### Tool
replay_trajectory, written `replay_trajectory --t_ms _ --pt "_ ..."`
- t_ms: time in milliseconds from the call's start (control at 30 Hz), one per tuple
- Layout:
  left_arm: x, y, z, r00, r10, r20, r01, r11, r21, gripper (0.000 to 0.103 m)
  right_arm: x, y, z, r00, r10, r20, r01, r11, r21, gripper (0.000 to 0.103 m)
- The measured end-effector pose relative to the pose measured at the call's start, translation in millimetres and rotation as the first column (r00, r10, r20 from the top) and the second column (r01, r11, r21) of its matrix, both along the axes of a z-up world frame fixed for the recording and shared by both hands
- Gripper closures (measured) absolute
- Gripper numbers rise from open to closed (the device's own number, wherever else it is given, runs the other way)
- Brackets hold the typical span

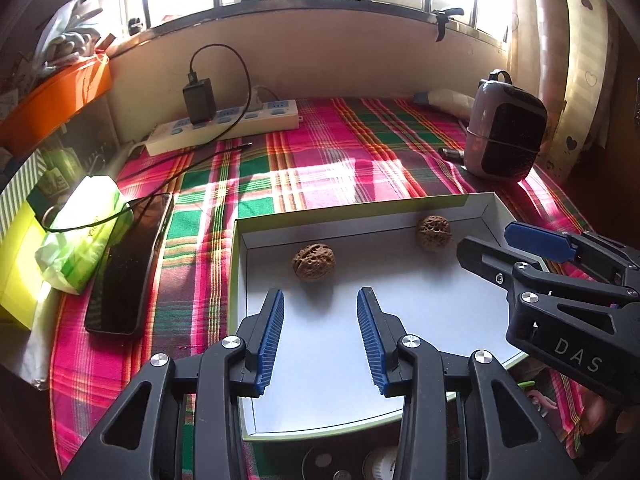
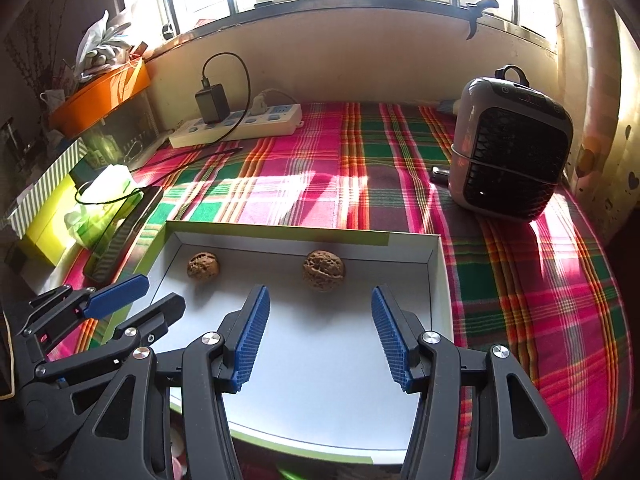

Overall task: Organize objects
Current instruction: 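Withdraw both open tools from the box back toward the remaining items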

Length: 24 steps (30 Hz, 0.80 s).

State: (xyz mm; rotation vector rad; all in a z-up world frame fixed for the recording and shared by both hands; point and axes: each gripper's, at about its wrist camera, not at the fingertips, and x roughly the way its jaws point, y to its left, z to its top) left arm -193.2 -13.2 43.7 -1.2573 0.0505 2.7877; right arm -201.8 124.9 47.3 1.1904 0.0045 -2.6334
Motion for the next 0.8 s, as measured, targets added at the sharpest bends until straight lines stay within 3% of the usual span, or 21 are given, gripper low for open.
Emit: replay_trajectory --t_ms 633,800 --pt "66.4 -2.7 7.3 0.997 0.041 -0.067 -0.040 0.999 0.015 0.067 64.5 10.2 4.8 0.997 0.024 -0.073 -0.026 0.999 -0.027 0.049" --pt "84.7 -4.5 6.2 0.993 0.059 -0.102 -0.060 0.998 -0.014 0.067 77.3 15.6 0.8 0.997 0.029 -0.072 -0.032 0.999 -0.044 0.049"
